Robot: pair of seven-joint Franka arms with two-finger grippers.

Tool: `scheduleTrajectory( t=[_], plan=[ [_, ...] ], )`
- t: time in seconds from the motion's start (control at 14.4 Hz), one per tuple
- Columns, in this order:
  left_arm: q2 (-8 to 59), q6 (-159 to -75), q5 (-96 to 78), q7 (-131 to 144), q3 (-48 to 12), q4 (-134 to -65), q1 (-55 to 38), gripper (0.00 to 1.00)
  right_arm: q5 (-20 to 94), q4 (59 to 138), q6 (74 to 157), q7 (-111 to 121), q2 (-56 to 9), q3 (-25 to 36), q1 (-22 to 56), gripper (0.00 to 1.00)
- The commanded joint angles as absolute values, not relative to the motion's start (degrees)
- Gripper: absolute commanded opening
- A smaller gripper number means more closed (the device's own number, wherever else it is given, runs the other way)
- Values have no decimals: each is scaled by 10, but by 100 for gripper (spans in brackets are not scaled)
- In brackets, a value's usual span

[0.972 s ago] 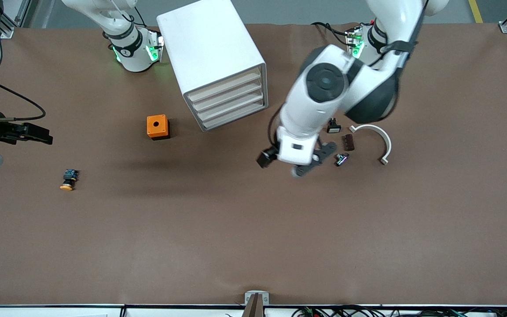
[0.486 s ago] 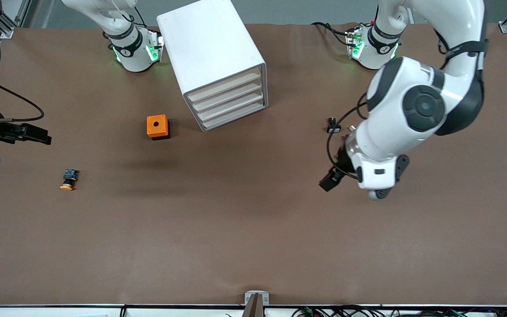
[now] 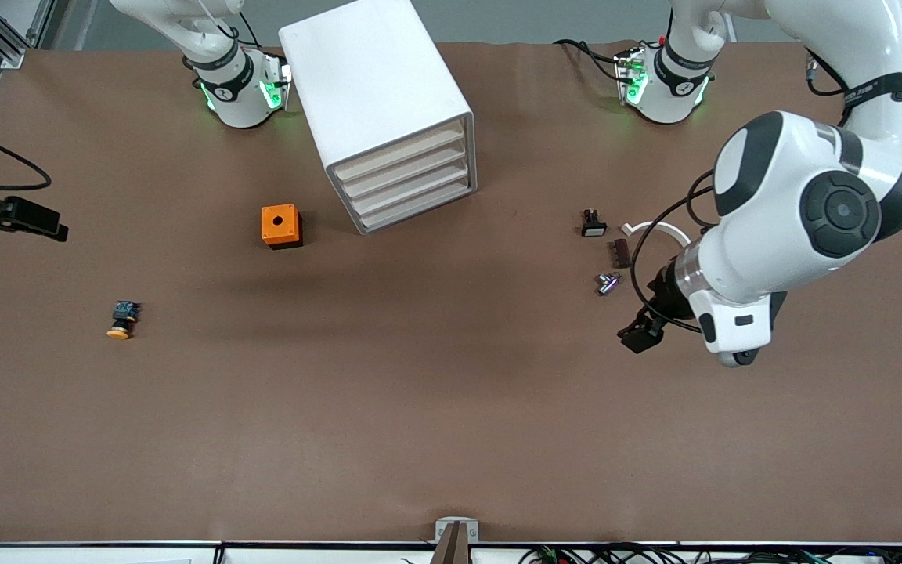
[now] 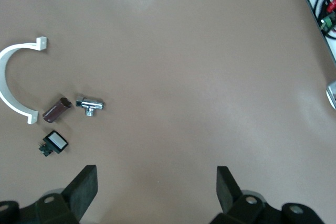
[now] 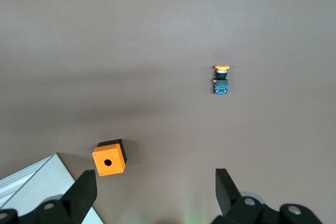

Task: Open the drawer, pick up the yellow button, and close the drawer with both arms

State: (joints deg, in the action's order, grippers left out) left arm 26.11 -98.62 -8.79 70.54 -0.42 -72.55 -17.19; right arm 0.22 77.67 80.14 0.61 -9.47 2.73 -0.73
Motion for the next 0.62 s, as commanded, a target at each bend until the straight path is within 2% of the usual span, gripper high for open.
scheduleTrajectory(
  t=[0.0, 0.42, 0.56],
  plan=[
    [212, -983, -99, 637, -12, -786, -151, 100, 7, 772, 783, -4, -82, 26, -4, 100],
    [146, -983, -100, 234, -12, -890, -85, 100, 8, 779, 774, -3, -47, 31, -9, 100],
    [129, -983, -99, 147, -11, -907, -59, 100, 8, 823, 780, -3, -18, 31, -9, 100]
  ],
)
